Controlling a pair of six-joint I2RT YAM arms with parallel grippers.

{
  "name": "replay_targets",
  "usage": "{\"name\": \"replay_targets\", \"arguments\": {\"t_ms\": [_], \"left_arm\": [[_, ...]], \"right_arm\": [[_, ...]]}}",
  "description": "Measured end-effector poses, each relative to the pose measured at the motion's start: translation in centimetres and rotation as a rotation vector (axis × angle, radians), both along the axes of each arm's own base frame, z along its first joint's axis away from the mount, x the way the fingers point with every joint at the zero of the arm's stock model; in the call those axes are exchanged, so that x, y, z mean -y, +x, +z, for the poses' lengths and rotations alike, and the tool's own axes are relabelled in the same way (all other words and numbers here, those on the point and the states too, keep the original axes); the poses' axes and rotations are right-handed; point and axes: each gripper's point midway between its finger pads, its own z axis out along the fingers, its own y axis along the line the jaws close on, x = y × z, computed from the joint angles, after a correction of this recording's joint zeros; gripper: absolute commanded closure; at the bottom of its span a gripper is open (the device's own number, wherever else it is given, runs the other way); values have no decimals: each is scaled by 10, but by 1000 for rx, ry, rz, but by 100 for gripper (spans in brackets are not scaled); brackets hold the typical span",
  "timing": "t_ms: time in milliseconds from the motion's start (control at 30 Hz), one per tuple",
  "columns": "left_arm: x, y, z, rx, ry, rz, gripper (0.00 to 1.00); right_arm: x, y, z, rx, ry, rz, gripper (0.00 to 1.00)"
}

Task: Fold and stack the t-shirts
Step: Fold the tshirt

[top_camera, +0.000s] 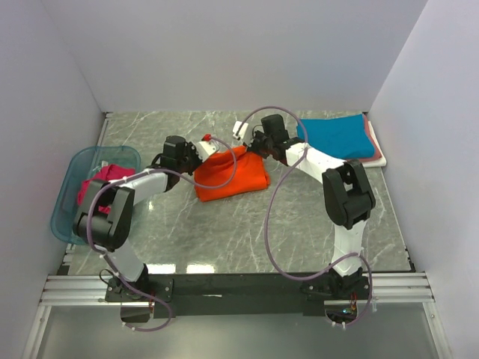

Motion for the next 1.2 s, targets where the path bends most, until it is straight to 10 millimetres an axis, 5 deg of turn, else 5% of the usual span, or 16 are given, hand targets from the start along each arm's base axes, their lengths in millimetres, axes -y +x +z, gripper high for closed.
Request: {"name": "replay_targets", "arguments": {"t_ms": [267,733,800,833,867,933,967,1067,1200], "left_arm": [[-1,12,-14,-26,5,13,100],[0,29,-14,-39,4,54,98],[-1,33,-14,-41,1,70,90],[-2,35,-15,-47,-1,88,85],[-3,39,-15,-52,-2,103,60],[-6,48,-17,-62,-4,155,33],[-9,54,-18,-75,-12,199,23],[-22,72,-13,-88,-43,354,13],[-46,89,18,-60,-144,568,0]], "right_arm": [[3,6,-17,-21,-11,-48,100],[4,13,-11,-3,-11,-64,100],[4,15,-9,3,-12,-70,97],[5,16,-9,5,-13,-77,84],[5,19,-9,7,-9,-92,71],[8,27,-9,16,-4,-142,37],[10,32,-9,24,1,-179,34],[23,49,-10,54,10,-319,30],[38,56,-6,58,51,-439,30]]}}
